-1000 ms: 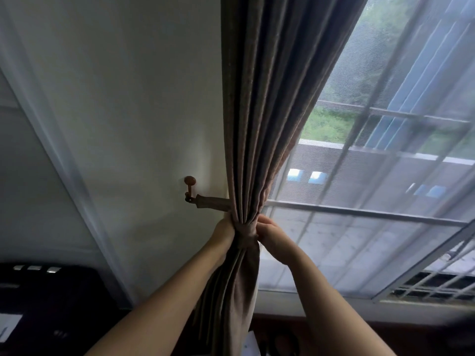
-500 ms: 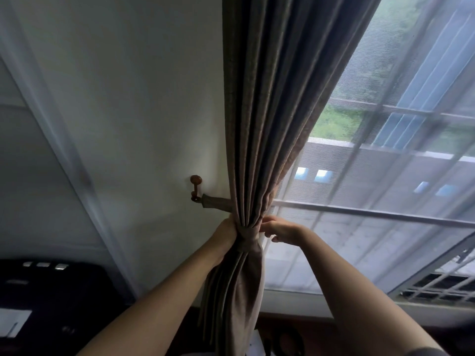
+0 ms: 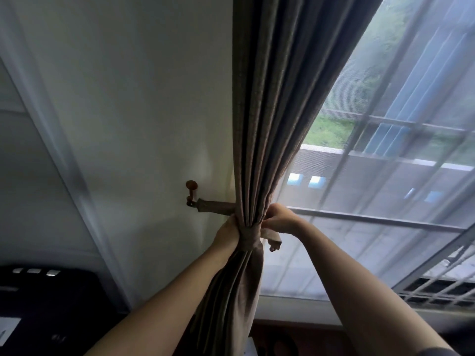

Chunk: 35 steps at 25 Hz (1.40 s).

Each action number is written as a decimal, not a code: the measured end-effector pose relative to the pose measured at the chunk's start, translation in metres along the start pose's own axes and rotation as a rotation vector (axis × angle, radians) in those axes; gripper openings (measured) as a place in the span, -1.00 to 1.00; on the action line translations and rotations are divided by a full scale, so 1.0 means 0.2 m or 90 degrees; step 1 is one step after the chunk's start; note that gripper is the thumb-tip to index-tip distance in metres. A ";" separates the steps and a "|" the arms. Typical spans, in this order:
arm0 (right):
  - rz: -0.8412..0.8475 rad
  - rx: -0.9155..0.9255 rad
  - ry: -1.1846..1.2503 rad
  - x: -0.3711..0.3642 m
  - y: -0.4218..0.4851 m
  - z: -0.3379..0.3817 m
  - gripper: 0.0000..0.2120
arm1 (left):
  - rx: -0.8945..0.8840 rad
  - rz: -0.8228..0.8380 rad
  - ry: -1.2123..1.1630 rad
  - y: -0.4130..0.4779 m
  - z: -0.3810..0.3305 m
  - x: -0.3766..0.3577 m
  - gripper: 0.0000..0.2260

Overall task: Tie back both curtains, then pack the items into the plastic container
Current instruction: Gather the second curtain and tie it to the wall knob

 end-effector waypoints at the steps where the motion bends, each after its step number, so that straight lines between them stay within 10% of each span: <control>1: -0.038 -0.013 -0.049 0.02 -0.03 0.03 -0.91 | 0.003 -0.008 0.016 0.05 0.04 -0.01 -0.71; 14: -0.064 0.008 0.601 -0.11 -0.19 0.08 -0.70 | -0.107 -0.143 0.164 -0.27 -0.12 -0.01 -0.74; 20: -0.088 -0.012 0.583 -0.03 -0.23 0.17 -0.67 | -0.325 -0.122 0.244 -0.35 0.06 0.00 -0.80; 24: -0.092 -0.049 0.540 -0.03 -0.22 0.22 -0.84 | -0.313 -0.076 0.449 -0.35 0.09 -0.07 -0.52; 29: -0.046 -0.033 0.397 -0.04 -0.27 0.27 -0.93 | -0.297 -0.157 0.502 -0.37 0.07 -0.12 -0.72; 32: -0.133 -0.050 0.071 -0.07 -0.25 0.29 -0.25 | -0.274 -0.033 0.533 -0.37 0.00 -0.06 -0.61; 35: -0.295 -0.066 0.065 -0.12 -0.23 0.32 -0.22 | -0.201 0.104 0.488 -0.40 -0.07 0.02 -0.61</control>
Point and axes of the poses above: each hand's wrist, its own y-axis towards the middle knuckle, its own x-axis out of the back of the hand, z = x × y, the point moved 1 cm from there along y, towards the middle knuckle, and after that the axes turned 9 degrees about z, right-handed, at the moved point
